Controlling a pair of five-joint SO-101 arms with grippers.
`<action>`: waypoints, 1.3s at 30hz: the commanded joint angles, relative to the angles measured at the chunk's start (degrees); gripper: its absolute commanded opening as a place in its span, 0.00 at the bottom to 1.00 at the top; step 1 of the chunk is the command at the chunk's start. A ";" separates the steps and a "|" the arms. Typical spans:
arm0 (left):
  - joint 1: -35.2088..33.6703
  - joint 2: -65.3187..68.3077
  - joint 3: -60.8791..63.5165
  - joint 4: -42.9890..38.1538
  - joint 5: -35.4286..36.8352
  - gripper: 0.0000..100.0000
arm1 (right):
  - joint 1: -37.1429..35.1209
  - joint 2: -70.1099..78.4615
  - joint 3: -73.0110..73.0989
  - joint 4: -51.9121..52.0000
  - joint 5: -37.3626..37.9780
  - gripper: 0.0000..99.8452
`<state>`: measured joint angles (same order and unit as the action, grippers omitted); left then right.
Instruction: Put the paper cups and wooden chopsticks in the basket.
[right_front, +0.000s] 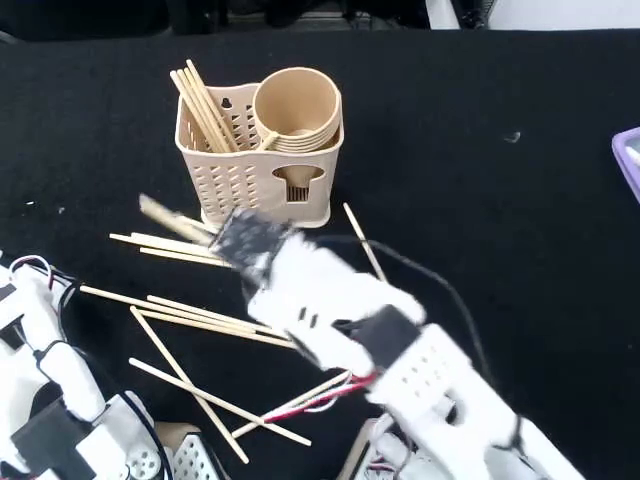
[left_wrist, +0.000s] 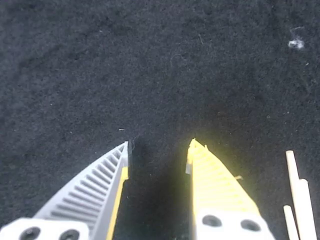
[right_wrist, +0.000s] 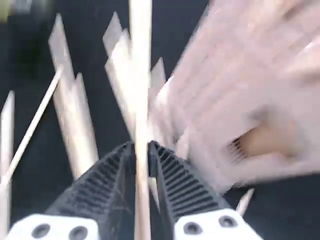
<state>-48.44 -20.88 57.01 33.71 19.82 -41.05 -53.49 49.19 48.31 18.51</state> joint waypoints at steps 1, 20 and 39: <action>-0.22 -0.88 -1.63 -0.97 -0.35 0.19 | 3.25 -3.12 -5.67 -11.08 -0.26 0.01; -0.13 -0.88 -1.27 -0.97 -0.35 0.19 | 4.57 25.01 -25.27 -54.07 -19.52 0.01; -0.04 -0.88 -1.27 -0.97 -0.35 0.19 | 11.69 53.14 -41.10 -53.80 -19.43 0.01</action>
<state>-48.44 -20.88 57.01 33.71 19.82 -30.15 -0.48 10.15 -4.35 -0.57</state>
